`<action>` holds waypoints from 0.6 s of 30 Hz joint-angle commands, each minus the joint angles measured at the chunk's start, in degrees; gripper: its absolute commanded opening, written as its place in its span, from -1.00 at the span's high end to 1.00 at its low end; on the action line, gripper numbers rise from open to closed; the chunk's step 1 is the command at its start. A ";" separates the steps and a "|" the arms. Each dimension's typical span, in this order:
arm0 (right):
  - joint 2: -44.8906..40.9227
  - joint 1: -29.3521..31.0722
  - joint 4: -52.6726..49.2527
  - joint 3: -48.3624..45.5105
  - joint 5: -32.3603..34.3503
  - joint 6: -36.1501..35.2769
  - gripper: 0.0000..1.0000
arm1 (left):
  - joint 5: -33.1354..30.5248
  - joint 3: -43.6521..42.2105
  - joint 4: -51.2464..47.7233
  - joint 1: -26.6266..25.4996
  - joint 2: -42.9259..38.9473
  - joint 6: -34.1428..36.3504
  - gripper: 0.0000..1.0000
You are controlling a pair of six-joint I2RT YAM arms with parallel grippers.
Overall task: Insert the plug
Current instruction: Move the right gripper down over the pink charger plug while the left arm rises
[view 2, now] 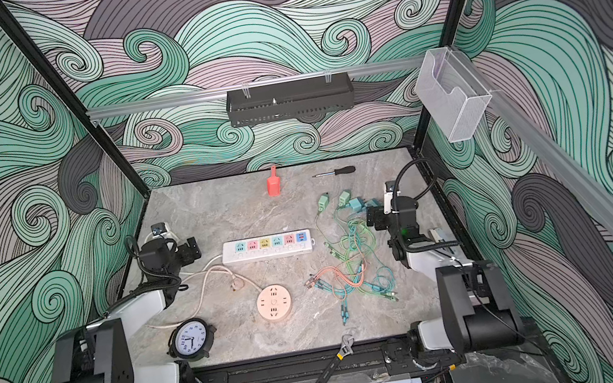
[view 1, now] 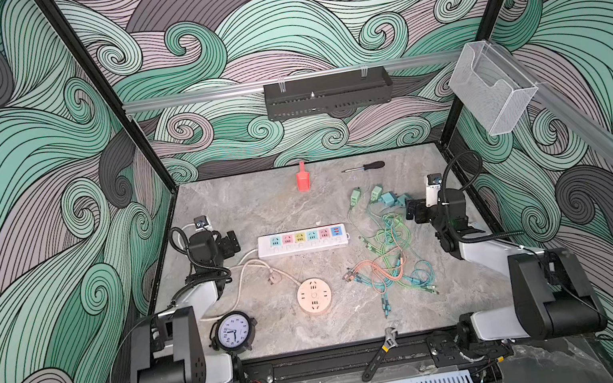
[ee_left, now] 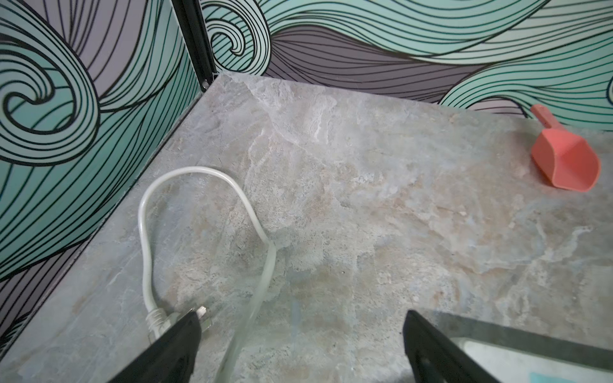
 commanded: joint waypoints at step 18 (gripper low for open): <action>-3.96 1.02 -40.79 20.90 3.82 9.57 -0.66 | 4.55 20.40 -38.83 -11.69 -12.93 -7.82 -0.93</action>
